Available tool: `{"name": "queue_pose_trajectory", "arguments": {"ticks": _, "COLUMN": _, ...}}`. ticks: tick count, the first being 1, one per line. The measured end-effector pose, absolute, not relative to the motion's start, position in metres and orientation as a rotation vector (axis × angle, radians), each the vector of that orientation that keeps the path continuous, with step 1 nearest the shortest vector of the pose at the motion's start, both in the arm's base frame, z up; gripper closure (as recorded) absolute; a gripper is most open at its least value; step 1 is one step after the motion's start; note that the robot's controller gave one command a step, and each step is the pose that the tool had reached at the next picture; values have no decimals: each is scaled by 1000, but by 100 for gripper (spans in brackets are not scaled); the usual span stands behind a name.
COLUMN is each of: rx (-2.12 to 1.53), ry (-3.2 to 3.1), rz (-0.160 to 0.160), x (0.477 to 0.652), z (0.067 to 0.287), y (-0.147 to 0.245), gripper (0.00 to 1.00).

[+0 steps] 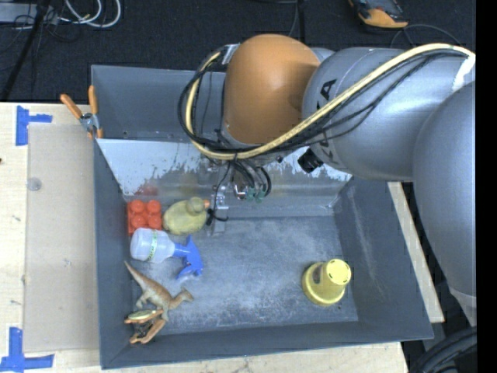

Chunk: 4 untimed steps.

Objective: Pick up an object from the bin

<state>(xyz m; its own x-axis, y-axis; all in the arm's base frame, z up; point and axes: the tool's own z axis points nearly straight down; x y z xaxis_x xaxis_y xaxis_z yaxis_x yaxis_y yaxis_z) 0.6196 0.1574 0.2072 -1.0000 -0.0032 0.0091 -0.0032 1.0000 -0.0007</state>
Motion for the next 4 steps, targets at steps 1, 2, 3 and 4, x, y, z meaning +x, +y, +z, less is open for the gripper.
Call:
{"name": "queue_pose_trajectory", "arguments": {"ticks": 1, "rx": 0, "ry": -3140, "rz": 0, "x": 621, "z": 212, "y": 156, "gripper": 0}}
{"name": "queue_pose_trajectory", "arguments": {"ticks": 2, "rx": 172, "ry": -3135, "rz": -1, "x": 607, "z": 166, "y": 163, "gripper": 0}}
{"name": "queue_pose_trajectory", "arguments": {"ticks": 3, "rx": 627, "ry": -3070, "rz": 0, "x": 586, "z": 152, "y": 173, "gripper": 0}}
{"name": "queue_pose_trajectory", "arguments": {"ticks": 4, "rx": 845, "ry": -3024, "rz": -1, "x": 588, "z": 135, "y": 173, "gripper": 0}}
